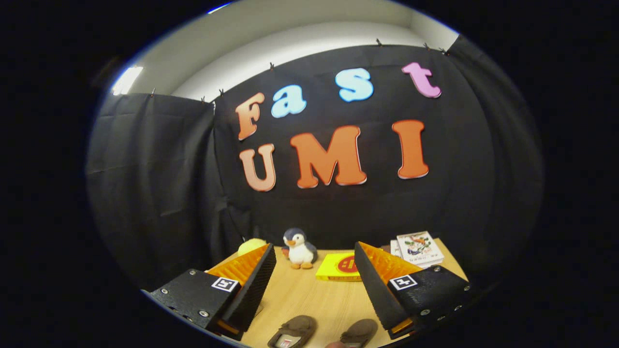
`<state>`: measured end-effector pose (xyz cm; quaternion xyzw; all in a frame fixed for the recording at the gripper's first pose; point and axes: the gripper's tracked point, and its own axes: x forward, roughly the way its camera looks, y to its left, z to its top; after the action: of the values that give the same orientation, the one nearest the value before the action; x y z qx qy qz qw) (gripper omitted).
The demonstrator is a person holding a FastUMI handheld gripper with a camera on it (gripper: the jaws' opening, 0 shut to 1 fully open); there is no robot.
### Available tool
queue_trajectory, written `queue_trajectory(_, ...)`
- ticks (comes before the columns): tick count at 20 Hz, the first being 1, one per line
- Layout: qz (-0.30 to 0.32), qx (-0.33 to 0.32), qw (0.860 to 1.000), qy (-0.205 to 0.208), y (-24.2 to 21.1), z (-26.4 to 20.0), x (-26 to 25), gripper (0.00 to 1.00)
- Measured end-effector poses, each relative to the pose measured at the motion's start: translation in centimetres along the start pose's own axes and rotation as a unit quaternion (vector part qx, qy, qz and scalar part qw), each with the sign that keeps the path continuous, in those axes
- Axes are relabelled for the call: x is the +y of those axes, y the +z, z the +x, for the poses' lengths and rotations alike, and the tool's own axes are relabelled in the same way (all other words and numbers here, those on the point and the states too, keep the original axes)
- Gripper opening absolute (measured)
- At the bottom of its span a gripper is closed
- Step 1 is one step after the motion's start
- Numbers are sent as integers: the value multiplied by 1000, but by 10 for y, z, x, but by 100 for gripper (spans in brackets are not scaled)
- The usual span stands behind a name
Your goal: Open the storage box then place both shoes into the box .Put the left shoe in first, then the right shoe, with the right side of both shoes facing outward in a uniform manner.
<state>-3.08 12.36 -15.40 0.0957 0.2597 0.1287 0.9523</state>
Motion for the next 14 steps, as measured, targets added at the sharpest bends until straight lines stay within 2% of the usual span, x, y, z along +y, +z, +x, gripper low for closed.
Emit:
queue_trajectory(3, 26, 85, 995, 34, -58, 14, 28, 96)
queue_trajectory(5, 50, 136, 987, 64, -91, 18, 52, 95)
queue_trajectory(8, 97, 204, 968, 109, -134, 19, 86, 94)
queue_trajectory(12, 130, 266, 946, 133, -180, 23, 124, 94)
queue_trajectory(14, 148, 298, 930, 159, -199, 22, 146, 94)
